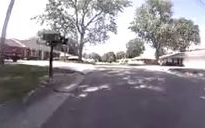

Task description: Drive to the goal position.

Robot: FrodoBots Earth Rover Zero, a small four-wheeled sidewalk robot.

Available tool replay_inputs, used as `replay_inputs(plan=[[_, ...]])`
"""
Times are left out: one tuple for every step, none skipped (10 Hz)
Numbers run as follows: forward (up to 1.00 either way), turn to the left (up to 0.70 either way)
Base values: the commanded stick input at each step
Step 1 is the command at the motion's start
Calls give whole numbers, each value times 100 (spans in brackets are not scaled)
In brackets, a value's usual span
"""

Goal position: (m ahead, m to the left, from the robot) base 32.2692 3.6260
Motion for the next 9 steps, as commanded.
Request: replay_inputs(plan=[[99,0],[98,0],[99,0],[100,0],[100,0],[100,0],[100,0],[100,0],[100,0]])
